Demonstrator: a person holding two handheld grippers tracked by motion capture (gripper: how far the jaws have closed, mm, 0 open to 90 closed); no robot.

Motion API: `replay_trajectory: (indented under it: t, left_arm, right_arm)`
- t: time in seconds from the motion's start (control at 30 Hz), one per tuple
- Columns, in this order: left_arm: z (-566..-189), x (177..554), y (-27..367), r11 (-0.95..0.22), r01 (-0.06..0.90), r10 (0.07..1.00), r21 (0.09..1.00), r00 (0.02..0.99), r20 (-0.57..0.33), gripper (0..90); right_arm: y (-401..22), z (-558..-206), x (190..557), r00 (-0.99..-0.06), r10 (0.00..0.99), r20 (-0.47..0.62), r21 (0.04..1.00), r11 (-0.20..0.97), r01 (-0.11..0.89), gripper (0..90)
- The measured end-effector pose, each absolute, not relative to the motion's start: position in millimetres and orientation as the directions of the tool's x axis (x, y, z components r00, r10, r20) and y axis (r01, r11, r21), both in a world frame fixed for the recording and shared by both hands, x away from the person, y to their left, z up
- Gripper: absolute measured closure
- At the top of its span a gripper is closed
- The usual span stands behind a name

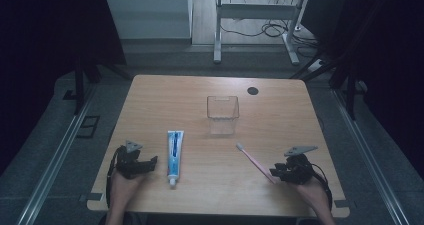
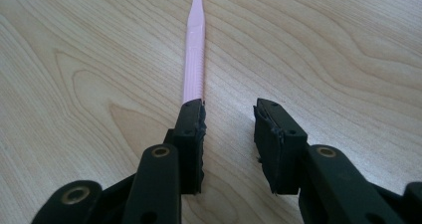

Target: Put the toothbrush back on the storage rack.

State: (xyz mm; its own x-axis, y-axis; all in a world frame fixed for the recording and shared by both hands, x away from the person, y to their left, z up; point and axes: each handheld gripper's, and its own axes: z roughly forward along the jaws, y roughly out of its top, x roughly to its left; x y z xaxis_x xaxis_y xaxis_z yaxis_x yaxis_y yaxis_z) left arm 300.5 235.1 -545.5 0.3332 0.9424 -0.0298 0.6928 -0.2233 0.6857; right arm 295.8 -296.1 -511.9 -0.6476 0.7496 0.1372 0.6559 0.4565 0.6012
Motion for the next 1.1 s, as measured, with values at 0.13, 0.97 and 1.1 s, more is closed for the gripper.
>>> replay_trajectory:
  t: [0.13,0.97,1.1]
  left_arm:
    - [-545.5,300.5,235.1,-0.223,0.693,0.942,0.686,0.333,-0.03,13.1]
    - [-545.4,300.4,235.4,-0.227,0.694,0.942,0.684,0.335,-0.027,13.1]
    - [-545.4,300.4,235.4,-0.227,0.694,0.942,0.684,0.335,-0.027,13.1]
  right_arm:
    - [-291.0,-508.2,298.9,-0.656,0.744,0.126,0.58,0.482,0.658,62.6]
    - [-258.0,-499.7,322.4,-0.691,0.716,0.097,0.419,0.6,0.681,62.4]
    - [-249.9,-498.9,327.6,-0.695,0.713,0.093,0.381,0.62,0.686,62.6]
